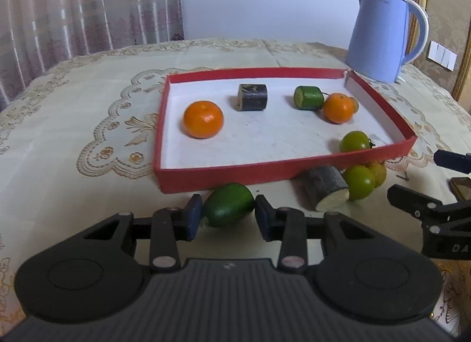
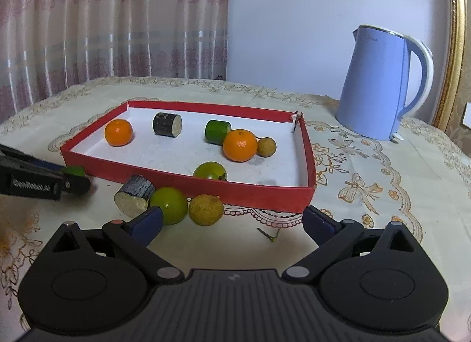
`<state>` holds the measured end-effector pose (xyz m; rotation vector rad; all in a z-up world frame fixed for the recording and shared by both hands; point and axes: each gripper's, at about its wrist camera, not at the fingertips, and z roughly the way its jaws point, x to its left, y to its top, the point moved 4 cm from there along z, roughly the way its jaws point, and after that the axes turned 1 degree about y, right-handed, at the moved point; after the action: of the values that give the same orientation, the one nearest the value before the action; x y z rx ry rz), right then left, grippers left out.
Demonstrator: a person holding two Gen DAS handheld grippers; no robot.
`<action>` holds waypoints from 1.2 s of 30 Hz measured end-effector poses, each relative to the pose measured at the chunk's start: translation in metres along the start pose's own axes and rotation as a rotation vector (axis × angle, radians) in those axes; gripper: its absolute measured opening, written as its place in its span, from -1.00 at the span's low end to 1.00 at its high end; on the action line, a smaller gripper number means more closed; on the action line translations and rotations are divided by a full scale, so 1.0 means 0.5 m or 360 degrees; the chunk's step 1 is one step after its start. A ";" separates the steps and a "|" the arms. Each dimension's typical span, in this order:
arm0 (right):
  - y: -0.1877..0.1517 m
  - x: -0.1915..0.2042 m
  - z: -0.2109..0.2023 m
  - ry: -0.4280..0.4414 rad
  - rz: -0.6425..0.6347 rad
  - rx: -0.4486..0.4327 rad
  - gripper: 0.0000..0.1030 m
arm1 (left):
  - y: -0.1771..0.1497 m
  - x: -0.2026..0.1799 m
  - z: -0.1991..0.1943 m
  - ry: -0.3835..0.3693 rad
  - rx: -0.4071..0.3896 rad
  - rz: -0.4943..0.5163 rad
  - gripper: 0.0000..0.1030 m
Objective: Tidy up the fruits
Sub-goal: 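Close the left gripper on the dark green avocado, then lift the avocado with the left gripper while the right gripper moves toward the yellow pear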
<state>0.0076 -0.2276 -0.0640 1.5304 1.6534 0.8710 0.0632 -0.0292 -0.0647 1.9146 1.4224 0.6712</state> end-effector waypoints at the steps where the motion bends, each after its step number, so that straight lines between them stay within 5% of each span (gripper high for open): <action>1: 0.001 0.001 0.003 -0.0012 -0.0012 -0.0002 0.96 | 0.001 0.000 -0.002 0.0008 -0.0007 0.0007 -0.31; 14: 0.014 0.000 0.051 -0.0133 -0.0052 0.0046 0.96 | 0.008 -0.008 -0.021 0.0035 -0.0060 0.0061 -0.45; 18: 0.017 0.011 0.035 0.0121 -0.0016 0.0026 0.96 | 0.001 -0.005 -0.016 0.0007 -0.0051 0.0053 -0.42; 22: 0.016 -0.004 0.029 -0.0061 -0.0050 0.0005 0.96 | -0.005 -0.004 0.001 -0.0002 -0.0006 0.0059 -0.31; 31: 0.000 -0.024 0.045 -0.0018 0.0028 0.0090 0.97 | -0.012 -0.003 0.027 0.0011 0.0046 0.0042 -0.21; 36: 0.003 -0.016 0.051 0.0013 0.0024 0.0078 0.96 | -0.011 -0.010 0.025 -0.0016 0.0053 0.0045 -0.45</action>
<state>0.0304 -0.2352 -0.0754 1.5766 1.6822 0.8511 0.0677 -0.0357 -0.0771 1.9644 1.4109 0.6540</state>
